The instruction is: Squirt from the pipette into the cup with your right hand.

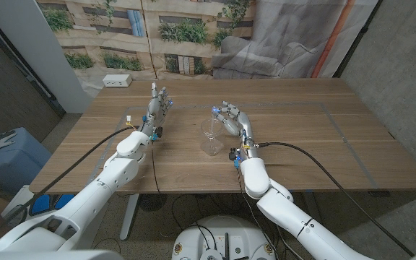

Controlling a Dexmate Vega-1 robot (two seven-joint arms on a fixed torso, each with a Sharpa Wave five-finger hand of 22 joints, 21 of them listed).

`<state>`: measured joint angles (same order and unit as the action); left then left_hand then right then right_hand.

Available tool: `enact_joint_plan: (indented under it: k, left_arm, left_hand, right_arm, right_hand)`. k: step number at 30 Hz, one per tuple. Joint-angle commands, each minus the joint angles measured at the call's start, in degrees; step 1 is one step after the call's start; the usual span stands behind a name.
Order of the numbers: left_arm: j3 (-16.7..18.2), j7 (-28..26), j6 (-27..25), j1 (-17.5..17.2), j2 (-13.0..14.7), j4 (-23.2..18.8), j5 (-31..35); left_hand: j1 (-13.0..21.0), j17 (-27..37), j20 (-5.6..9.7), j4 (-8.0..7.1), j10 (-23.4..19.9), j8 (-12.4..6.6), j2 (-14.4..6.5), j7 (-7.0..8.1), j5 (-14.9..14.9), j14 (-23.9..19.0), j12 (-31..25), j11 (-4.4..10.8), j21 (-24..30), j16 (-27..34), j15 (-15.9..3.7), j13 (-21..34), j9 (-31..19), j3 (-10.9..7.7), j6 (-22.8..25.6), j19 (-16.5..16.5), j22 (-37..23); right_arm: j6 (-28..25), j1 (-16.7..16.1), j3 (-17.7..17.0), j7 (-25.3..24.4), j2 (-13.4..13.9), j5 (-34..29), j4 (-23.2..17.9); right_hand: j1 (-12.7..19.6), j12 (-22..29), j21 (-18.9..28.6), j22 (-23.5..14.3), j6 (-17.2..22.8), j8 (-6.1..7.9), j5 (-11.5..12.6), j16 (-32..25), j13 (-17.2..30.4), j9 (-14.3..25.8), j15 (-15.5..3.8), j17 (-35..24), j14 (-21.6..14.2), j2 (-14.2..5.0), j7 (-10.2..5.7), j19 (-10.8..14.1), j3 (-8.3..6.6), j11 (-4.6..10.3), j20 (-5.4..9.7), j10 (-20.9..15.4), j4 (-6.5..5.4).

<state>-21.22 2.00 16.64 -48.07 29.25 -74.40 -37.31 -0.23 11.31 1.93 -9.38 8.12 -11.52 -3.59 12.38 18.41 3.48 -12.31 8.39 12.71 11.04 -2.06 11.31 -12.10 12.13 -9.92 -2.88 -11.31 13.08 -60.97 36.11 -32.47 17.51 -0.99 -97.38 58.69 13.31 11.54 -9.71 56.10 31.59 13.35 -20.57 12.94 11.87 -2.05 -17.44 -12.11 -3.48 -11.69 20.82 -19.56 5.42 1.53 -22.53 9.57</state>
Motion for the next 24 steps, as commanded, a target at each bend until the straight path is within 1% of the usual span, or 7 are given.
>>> enact_joint_plan:
  k: [1, 10, 16, 21, 23, 24]
  left_arm:
    - [-0.01, -0.01, 0.01, 0.01, -0.02, 0.02, 0.01]
    - [-0.02, -0.01, 0.02, 0.02, -0.02, 0.04, 0.02]
    - [-0.01, 0.0, 0.02, 0.01, -0.02, 0.03, 0.01]
    - [-0.01, 0.0, 0.03, 0.0, -0.01, 0.02, 0.01]
    - [-0.01, 0.0, 0.03, 0.0, -0.01, 0.02, 0.01]
    - [-0.01, 0.0, 0.03, 0.0, -0.01, 0.02, 0.01]
  left_hand:
    - [0.07, 0.09, 5.21, -0.04, 0.34, -0.34, -2.42, 0.33, 0.27, 0.53, -0.24, 0.21, 0.3, 0.31, -6.54, 0.31, -0.13, 0.35, -0.35, -0.42, -0.14]
    - [0.08, 0.09, 5.2, -0.04, 0.35, -0.34, -2.43, 0.33, 0.28, 0.52, -0.23, 0.23, 0.31, 0.32, -6.52, 0.31, -0.13, 0.34, -0.37, -0.38, -0.14]
    - [0.07, 0.09, 5.21, -0.04, 0.32, -0.33, -2.42, 0.32, 0.28, 0.56, -0.25, 0.12, 0.3, 0.31, -6.51, 0.31, -0.13, 0.34, -0.37, -0.41, -0.14]
    - [0.07, 0.09, 5.22, -0.04, 0.33, -0.33, -2.43, 0.33, 0.28, 0.52, -0.24, 0.12, 0.31, 0.32, -6.55, 0.31, -0.13, 0.34, -0.37, -0.39, -0.14]
    - [0.07, 0.09, 5.21, -0.04, 0.39, -0.33, -2.43, 0.33, 0.28, 0.53, -0.21, 0.25, 0.31, 0.32, -6.55, 0.31, -0.13, 0.34, -0.38, -0.4, -0.14]
    - [0.07, 0.09, 5.22, -0.04, 0.32, -0.33, -2.43, 0.33, 0.28, 0.48, -0.24, 0.28, 0.32, 0.34, -6.59, 0.31, -0.13, 0.34, -0.38, -0.36, -0.14]
  right_arm:
    - [-0.13, 0.31, -0.96, 0.57, 0.04, 0.66, -1.66]
    - [-0.37, 0.79, -1.41, 0.86, 0.06, 0.94, -2.26]
    - [-1.82, 0.92, -2.06, 1.88, 0.38, 2.55, -3.57]
    - [-3.5, 0.98, -2.75, 2.77, 0.7, 4.46, -4.92]
    - [-5.86, 0.99, -3.06, 3.29, 1.18, 5.28, -6.38]
    - [-6.22, 0.92, -3.29, 3.49, 1.15, 6.1, -6.71]
  right_hand:
    - [0.58, 0.13, 0.06, -0.31, 0.73, 0.14, 0.3, -0.3, 0.06, 0.08, -5.95, -0.2, -0.28, 0.13, -0.97, 0.45, 0.17, -0.02, 0.04, -0.45, 0.14]
    - [0.7, 0.1, 0.02, -0.31, 0.68, 0.1, 0.35, -0.33, 0.07, 0.07, -5.7, -0.29, -0.18, 0.16, -0.97, 0.36, 0.35, -0.18, -0.08, -0.47, 0.08]
    - [0.72, 0.09, 0.01, -0.31, 0.63, 0.06, 0.38, -0.34, 0.07, 0.07, -5.62, -0.33, -0.15, 0.19, -0.97, 0.34, 0.44, -0.29, -0.16, -0.47, 0.05]
    - [0.72, 0.08, -0.01, -0.31, 0.56, 0.02, 0.41, -0.39, 0.07, 0.07, -5.48, -0.37, -0.17, 0.23, -0.94, 0.31, 0.56, -0.32, -0.24, -0.5, 0.01]
    - [0.72, 0.06, -0.01, -0.31, 0.52, 0.0, 0.43, -0.39, 0.07, 0.07, -5.45, -0.38, -0.15, 0.25, -0.95, 0.3, 0.6, -0.34, -0.25, -0.46, -0.01]
    - [0.71, 0.07, -0.02, -0.32, 0.51, -0.01, 0.43, -0.39, 0.07, 0.07, -5.51, -0.39, -0.16, 0.25, -0.95, 0.29, 0.61, -0.39, -0.27, -0.49, -0.01]
